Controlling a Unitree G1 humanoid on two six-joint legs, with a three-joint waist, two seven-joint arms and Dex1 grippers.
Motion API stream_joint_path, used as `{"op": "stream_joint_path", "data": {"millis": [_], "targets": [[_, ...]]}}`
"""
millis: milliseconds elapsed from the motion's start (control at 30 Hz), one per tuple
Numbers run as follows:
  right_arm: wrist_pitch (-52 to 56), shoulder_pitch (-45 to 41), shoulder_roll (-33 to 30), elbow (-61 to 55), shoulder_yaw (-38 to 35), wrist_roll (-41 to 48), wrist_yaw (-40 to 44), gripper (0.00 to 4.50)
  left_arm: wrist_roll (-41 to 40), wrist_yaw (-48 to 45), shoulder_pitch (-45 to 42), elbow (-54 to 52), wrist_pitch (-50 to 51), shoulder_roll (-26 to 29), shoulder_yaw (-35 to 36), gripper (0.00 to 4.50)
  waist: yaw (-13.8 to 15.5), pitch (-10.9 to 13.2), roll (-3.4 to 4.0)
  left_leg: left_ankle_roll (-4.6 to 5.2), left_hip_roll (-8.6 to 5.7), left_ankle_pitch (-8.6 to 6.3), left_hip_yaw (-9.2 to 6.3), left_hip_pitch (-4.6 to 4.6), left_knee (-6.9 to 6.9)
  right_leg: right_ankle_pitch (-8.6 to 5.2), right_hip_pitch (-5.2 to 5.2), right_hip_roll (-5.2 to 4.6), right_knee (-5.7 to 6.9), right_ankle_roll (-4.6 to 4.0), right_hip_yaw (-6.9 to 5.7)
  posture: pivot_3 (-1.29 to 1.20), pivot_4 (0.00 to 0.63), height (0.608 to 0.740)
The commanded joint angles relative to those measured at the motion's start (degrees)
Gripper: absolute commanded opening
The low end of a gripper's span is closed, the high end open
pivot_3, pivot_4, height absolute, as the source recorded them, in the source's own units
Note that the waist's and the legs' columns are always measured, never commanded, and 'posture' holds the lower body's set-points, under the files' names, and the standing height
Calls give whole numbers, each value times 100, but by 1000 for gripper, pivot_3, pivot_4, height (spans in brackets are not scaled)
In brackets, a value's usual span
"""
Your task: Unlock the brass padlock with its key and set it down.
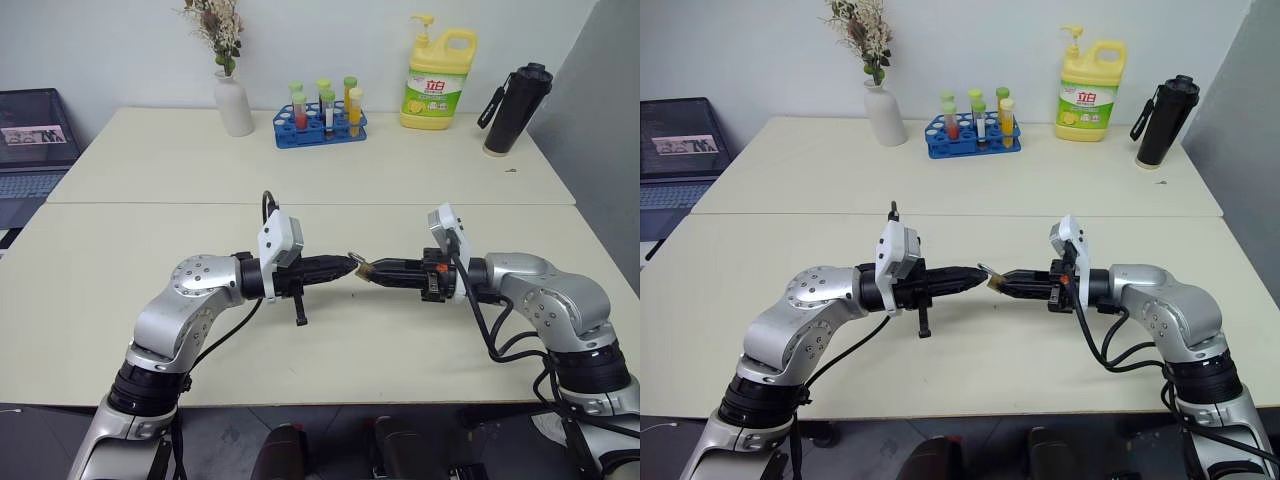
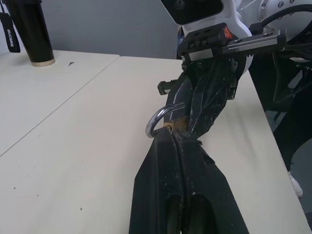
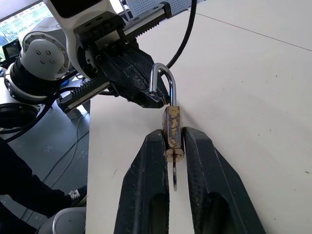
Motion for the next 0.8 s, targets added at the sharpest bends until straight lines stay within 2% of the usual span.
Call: {"op": "stream_joint_path", "data": {"millis": [33,300,433,800], "targets": [[-60,-7,5,-231,-3,105,110,141,-20,-9,-45,-198,-37,103,141,0,0,0,0,0,0,0,0,0,0,0,0,0,0,0,0,0,150,740],[-62,-28,24,-203,-2,87,79,141,-516,-20,100,-744,489,271,279,0,-2,0,0,0,1,0,-1,0,0,0,0,0,0,0,0,0,150,740],[-83,-40,7,-186,19,63,109,141,-794,293,-38,-796,760,69,398,0,-2,0,0,0,1,0,-1,0,0,0,0,0,0,0,0,0,150,740],[-64,-32,-7,-226,23,101,102,141,-409,282,-53,-577,427,65,174,0,-1,0,0,0,-1,0,-1,0,0,0,0,0,0,0,0,0,150,740]]}}
